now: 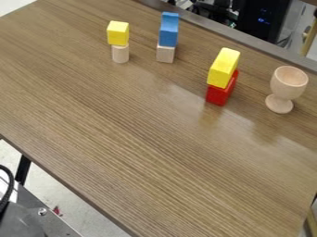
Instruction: Put the blue arch on top of the yellow rectangle
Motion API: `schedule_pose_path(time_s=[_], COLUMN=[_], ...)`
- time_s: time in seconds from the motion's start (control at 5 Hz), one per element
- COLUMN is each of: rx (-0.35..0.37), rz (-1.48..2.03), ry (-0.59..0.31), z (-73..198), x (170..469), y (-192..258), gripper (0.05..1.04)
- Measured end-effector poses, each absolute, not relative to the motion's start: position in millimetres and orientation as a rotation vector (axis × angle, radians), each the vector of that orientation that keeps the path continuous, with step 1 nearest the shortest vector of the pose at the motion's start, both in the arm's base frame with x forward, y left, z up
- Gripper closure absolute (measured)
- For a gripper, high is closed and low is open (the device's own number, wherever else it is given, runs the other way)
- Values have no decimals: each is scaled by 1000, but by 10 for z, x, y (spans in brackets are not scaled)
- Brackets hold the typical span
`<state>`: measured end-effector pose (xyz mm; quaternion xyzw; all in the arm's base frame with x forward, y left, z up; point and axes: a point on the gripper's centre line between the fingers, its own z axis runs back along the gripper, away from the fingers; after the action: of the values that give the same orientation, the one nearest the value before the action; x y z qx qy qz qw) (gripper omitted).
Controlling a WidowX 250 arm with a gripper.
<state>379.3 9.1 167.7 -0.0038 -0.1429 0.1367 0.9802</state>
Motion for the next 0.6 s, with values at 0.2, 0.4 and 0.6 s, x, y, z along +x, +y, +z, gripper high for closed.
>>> schedule_pose_path(time_s=[0.2, 0.4, 0.6], rx=[-3, 10, 25], rz=[275, 285, 319], ry=[-248, -236, -247], z=[1530, 1346, 1305], x=[3791, 3916, 4058], y=[85, 150, 343], gripper=[83, 83, 83])
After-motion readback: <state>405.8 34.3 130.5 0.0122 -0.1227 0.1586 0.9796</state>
